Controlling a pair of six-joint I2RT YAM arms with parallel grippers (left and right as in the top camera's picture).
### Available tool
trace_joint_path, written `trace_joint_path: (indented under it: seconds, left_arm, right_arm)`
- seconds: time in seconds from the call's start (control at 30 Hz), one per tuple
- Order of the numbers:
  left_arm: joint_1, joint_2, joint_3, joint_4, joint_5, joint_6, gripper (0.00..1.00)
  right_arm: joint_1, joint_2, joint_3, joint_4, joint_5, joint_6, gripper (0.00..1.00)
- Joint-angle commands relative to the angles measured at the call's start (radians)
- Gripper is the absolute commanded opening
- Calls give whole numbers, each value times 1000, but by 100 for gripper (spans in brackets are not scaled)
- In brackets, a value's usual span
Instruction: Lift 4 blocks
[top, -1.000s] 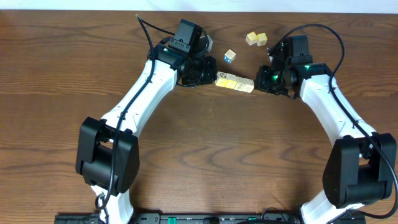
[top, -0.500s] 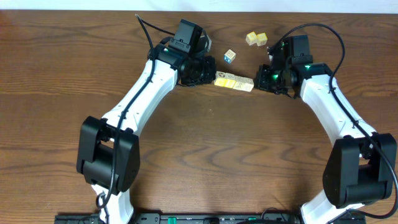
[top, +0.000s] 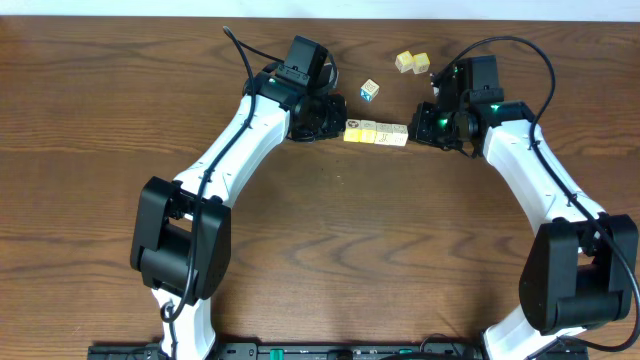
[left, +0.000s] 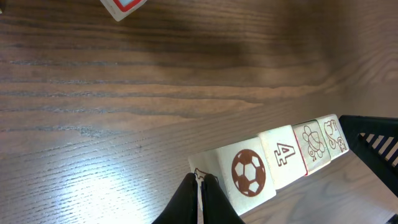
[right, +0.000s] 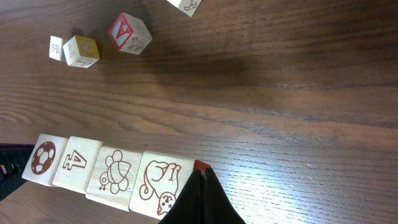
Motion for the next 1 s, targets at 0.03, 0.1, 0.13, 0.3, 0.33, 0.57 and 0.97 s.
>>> trace_joint_path:
  seconds: [0.03,0.1,0.13,0.3,0.33,0.57,0.97]
  left_arm:
    - [-61,19,11,31,130,-13,7]
    - [-61,19,11,31,130,-13,7]
    - [-61,19,11,31,130,-13,7]
    - [-61,19,11,30,130,-13,7]
    - [-61,19,11,30,130,-13,7]
    - [-61,35,11,38,130,-25,7]
    - [-61,71,11,57,130,-35,7]
  right_arm:
    - [42,-3,10,12,-225,-5,1]
    - [42,3,10,17,-226,-4,1]
    - [43,7,10,22,-226,-2,1]
    - [44,29,10,40,-243,10,1]
    - [44,30,10,42,-249,10,1]
    - [44,31,10,45,-249,10,1]
    - [44,43,10,45,-248,10,1]
